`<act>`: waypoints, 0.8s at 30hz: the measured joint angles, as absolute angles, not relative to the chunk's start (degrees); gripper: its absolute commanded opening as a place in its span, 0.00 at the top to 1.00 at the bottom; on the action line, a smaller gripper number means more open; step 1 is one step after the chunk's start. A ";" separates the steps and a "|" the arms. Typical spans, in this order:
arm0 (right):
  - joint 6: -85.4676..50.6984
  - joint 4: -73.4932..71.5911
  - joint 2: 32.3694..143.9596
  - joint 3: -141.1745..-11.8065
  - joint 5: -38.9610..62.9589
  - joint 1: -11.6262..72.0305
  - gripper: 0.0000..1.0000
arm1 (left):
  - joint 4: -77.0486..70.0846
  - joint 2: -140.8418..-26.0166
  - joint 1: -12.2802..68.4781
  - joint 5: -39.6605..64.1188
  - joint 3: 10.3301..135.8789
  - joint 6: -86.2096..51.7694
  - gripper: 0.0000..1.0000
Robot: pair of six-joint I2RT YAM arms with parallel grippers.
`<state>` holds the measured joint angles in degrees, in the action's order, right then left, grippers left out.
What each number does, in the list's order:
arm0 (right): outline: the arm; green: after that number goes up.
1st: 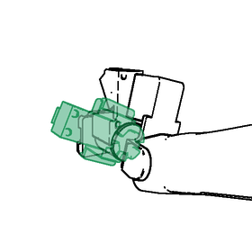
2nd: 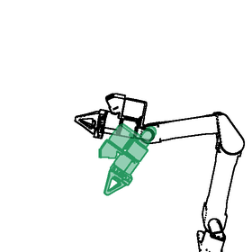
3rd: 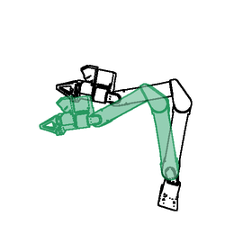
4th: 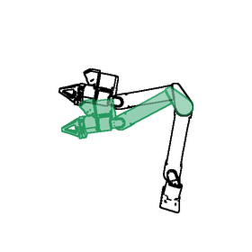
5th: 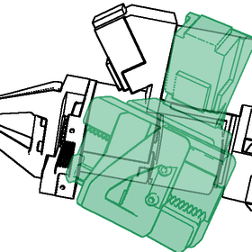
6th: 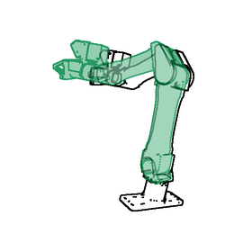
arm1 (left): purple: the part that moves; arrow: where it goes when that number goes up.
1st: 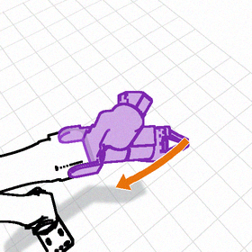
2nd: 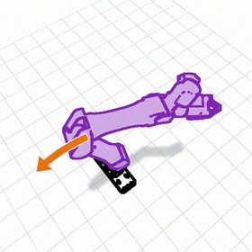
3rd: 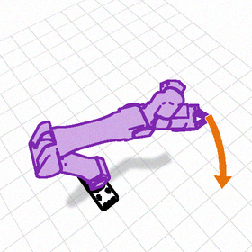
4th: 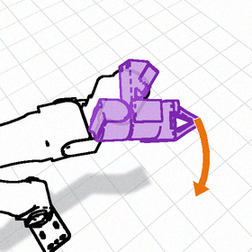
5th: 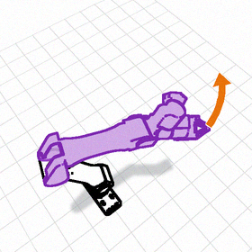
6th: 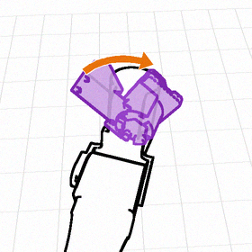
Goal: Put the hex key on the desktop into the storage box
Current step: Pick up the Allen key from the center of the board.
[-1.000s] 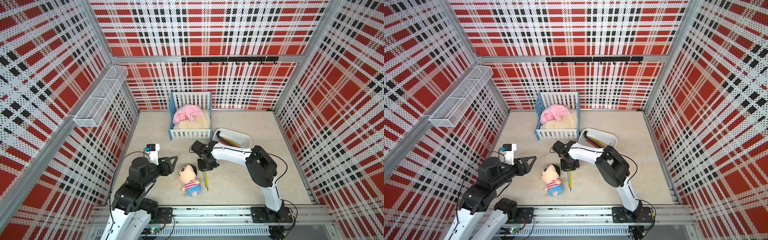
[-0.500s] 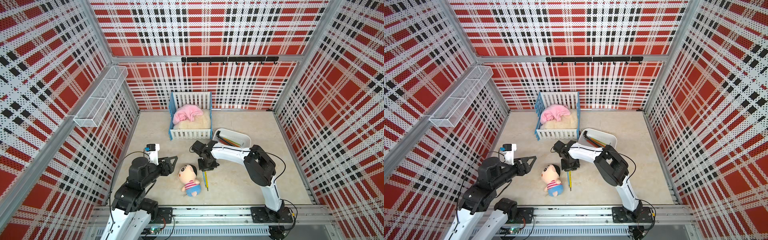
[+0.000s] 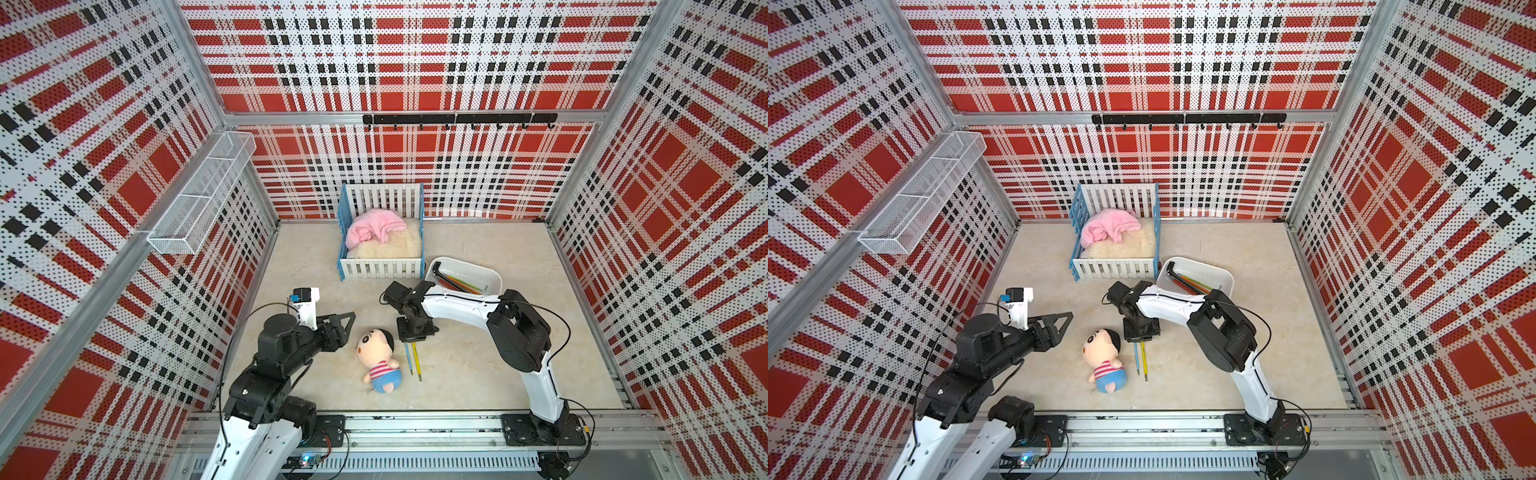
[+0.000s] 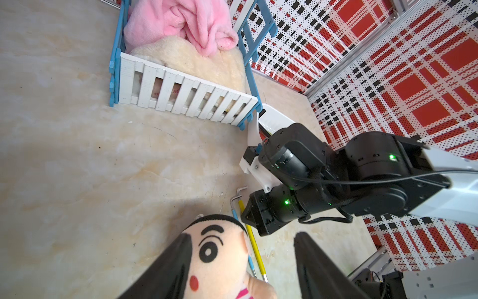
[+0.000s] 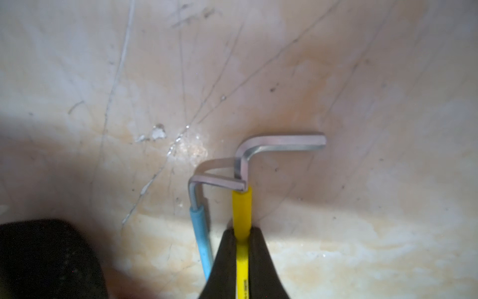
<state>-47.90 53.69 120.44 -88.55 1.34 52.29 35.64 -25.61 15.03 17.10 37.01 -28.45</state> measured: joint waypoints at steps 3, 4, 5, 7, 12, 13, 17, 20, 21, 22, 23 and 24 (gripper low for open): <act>-47.94 53.69 120.44 -88.55 1.34 52.27 1.00 | 35.64 -25.69 15.03 17.10 37.01 -28.45 0.32; -48.01 53.71 120.44 -88.55 1.34 52.25 1.00 | 35.64 -25.71 15.03 17.10 37.01 -28.45 0.32; -48.12 53.71 120.44 -88.55 1.30 52.25 1.00 | 35.64 -25.78 15.03 17.10 37.01 -28.45 0.32; -48.31 53.78 120.44 -88.64 1.17 52.25 1.00 | 35.64 -25.89 15.03 17.10 37.01 -28.45 0.32; -48.77 55.05 120.44 -89.38 -1.28 51.86 1.00 | 35.64 -26.02 15.03 17.10 37.01 -28.45 0.32; -48.82 55.48 120.44 -89.67 -1.83 51.66 1.00 | 35.64 -26.04 15.03 17.10 37.01 -28.45 0.32; -48.82 57.12 120.31 -91.18 -4.27 51.29 1.00 | 35.64 -26.04 15.03 17.10 37.01 -28.45 0.32; -48.53 58.37 119.20 -91.35 -6.17 51.11 1.00 | 35.64 -26.04 15.03 17.10 37.01 -28.45 0.32; -48.31 58.89 118.67 -91.35 -6.72 51.11 1.00 | 35.64 -26.04 15.03 17.10 37.01 -28.45 0.32; -47.92 59.55 117.91 -91.42 -7.38 51.09 1.00 | 35.64 -26.04 15.03 17.10 37.01 -28.45 0.32; -47.57 60.29 117.16 -91.61 -8.01 51.05 1.00 | 35.64 -26.04 15.03 17.10 37.01 -28.45 0.32; -47.29 60.82 116.40 -91.88 -8.62 50.74 1.00 | 35.64 -26.06 15.03 17.10 37.01 -28.45 0.32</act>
<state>-47.29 60.82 116.40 -91.88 -8.62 50.74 35.64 -26.06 15.03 17.10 37.01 -28.45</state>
